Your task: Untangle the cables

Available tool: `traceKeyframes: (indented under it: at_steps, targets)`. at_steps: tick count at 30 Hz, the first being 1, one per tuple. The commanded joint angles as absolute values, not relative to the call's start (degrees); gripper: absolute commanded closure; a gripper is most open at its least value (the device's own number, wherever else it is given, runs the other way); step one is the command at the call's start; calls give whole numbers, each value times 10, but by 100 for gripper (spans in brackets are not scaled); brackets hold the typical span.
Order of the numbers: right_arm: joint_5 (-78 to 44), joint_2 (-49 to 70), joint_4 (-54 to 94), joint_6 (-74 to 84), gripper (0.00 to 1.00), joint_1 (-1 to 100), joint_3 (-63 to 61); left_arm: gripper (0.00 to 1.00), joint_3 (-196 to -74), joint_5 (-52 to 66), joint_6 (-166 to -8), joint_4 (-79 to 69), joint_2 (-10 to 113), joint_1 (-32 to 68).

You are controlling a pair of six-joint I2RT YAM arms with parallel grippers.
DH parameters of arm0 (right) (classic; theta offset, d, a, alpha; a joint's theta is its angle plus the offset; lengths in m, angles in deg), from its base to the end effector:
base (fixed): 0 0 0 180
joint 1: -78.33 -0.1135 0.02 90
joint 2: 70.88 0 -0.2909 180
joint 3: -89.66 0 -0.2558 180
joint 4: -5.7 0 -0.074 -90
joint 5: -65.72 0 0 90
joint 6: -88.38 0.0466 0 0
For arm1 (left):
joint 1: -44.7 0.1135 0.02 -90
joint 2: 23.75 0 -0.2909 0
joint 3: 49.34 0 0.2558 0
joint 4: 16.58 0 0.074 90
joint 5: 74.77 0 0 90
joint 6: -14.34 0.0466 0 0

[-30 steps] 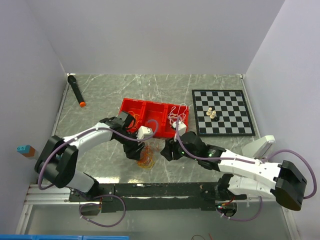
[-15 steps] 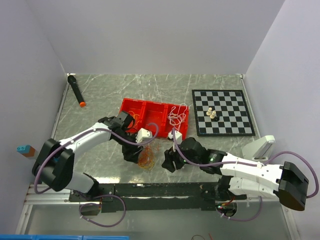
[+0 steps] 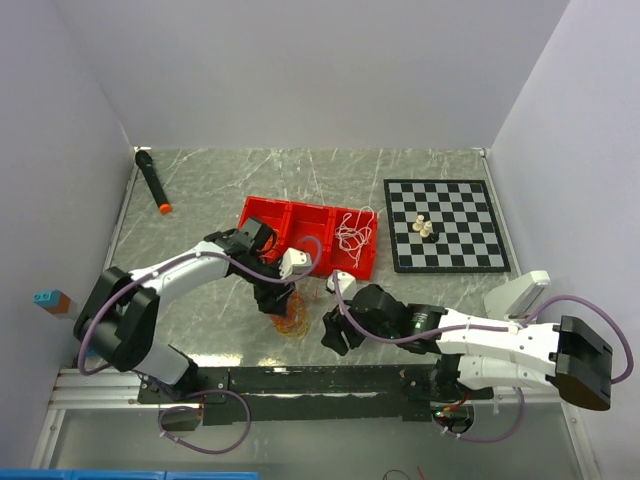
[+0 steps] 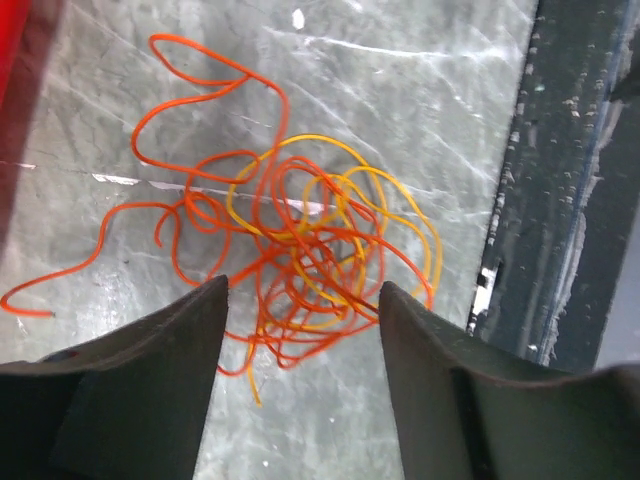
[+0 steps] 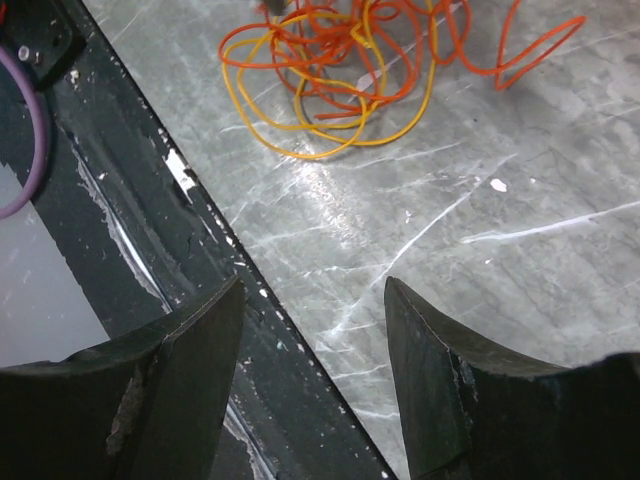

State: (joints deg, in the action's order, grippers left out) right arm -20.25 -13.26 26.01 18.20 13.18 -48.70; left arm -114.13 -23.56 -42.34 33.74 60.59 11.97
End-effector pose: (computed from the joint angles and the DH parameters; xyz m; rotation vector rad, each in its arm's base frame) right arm 0.0841 0.1894 0.2174 -0.9454 2.1551 0.8657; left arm 0.2116 -0.1707 0.2138 1.5794 2.1267 -0.9284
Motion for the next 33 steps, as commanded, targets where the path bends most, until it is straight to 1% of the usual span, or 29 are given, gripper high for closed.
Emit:
traceKeyframes:
  at_steps: [1, 4, 5, 9, 11, 14, 20, 33]
  targets:
    - [-228, -129, 243, 171, 35, 109, -459, 42, -1153, -238, -434, 305, 634, 115]
    - [-230, -109, 225, 165, 36, 96, -451, 63, -1154, -235, -431, 308, 638, 116]
    - [-230, -98, 219, 162, 36, 92, -447, 69, -1152, -230, -429, 309, 635, 116]
    - [-220, -51, 174, 149, 38, 86, -429, 83, -1144, -207, -424, 317, 614, 118]
    - [-221, -19, 166, 134, 38, 84, -408, 86, -1139, -200, -425, 316, 603, 122]
    - [-209, 31, 157, 116, 39, 81, -376, 95, -1131, -186, -439, 303, 593, 124]
    - [-185, 97, 150, 96, 40, 75, -329, 99, -1120, -156, -460, 289, 589, 129]
    - [-171, 175, 144, 89, 45, 64, -303, 99, -1102, -133, -484, 261, 590, 132]
